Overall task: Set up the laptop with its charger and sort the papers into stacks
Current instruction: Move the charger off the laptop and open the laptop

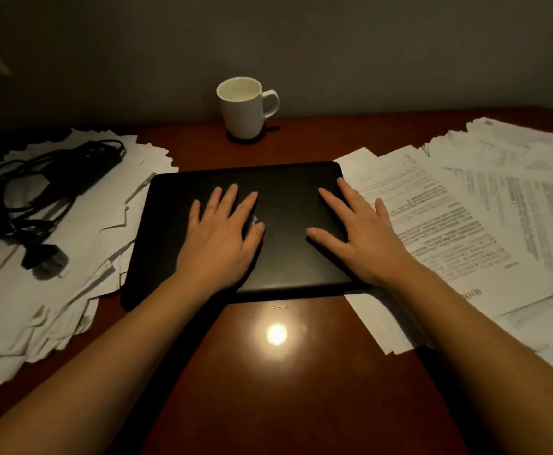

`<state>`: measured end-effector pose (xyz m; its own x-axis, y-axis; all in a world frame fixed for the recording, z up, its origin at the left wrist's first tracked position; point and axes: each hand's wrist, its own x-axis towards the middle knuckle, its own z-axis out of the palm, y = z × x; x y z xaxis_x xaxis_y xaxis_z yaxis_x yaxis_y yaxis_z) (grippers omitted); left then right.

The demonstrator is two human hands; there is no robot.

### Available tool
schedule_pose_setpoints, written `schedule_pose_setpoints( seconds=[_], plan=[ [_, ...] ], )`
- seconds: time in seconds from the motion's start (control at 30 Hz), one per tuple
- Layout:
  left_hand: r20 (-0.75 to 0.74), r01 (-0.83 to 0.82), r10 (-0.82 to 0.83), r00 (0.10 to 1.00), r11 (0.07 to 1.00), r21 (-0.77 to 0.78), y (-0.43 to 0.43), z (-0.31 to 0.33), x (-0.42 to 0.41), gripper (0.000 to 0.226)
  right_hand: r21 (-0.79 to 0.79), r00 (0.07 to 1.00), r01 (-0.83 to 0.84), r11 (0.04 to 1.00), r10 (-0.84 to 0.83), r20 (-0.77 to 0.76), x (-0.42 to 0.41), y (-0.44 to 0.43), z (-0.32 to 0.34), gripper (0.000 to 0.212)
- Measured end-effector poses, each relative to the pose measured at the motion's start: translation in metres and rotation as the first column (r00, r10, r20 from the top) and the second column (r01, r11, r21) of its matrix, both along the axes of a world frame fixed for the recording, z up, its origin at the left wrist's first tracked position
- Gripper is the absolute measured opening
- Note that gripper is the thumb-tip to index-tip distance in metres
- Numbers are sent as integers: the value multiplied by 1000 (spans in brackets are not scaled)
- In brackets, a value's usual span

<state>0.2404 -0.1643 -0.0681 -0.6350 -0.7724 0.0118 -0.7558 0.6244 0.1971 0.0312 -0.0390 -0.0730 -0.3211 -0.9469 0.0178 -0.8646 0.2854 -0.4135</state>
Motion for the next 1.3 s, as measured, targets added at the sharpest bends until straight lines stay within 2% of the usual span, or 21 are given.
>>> schedule_pose_setpoints(
  seconds=[0.1, 0.17, 0.3, 0.4, 0.53, 0.73, 0.8, 0.87, 0.93, 1.03, 1.17, 1.23, 1.3],
  plan=[
    [-48, 35, -36, 998, 999, -24, 5, 0, 13, 58, 25, 999, 35, 999, -36, 27, 8, 10, 6, 79],
    [-44, -6, 4, 999, 999, -50, 12, 1, 33, 58, 19, 998, 50, 999, -50, 27, 14, 18, 7, 83],
    [5, -116, 116, 993, 993, -32, 31, 0, 86, 72, 32, 995, 93, 995, -94, 36, 23, 33, 9, 84],
    [-26, -80, 80, 996, 997, -8, 42, 1, 108, 83, 52, 990, 135, 989, -136, 27, 31, 41, 11, 85],
    [-21, -15, 15, 1000, 1000, 4, 45, 2, 107, 96, 63, 983, 183, 981, -185, 17, 32, 45, 12, 71],
    [-24, -15, 15, 1000, 1000, -18, 45, -5, 90, 99, 96, 989, 140, 985, -144, 39, 1, 29, 14, 83],
    [-16, -13, 12, 1000, 998, -61, 43, -7, 85, 98, 68, 990, 131, 989, -134, 38, -2, 24, 13, 81],
    [20, 58, -55, 998, 989, -134, 39, -6, 79, 96, 17, 992, 118, 993, -119, 36, -3, 21, 11, 76],
    [60, 171, -163, 985, 972, -163, 35, -3, 70, 92, -48, 993, 118, 992, -118, -15, -2, 20, 9, 66],
    [88, 277, -266, 960, 947, -159, 32, 0, 57, 91, -140, 974, 103, 985, -128, -186, 7, 23, 12, 53],
    [154, 336, -307, 939, 915, -224, 38, 6, 55, 86, -136, 927, -101, 986, 43, -372, 44, 35, 10, 49],
    [184, 354, -313, 932, 899, -259, 43, 9, 56, 84, -154, 902, -200, 968, 121, -414, 63, 44, 3, 48],
    [210, 357, -304, 929, 886, -296, 48, 10, 55, 85, -218, 888, -244, 945, 127, -442, 74, 54, -5, 49]
  ],
)
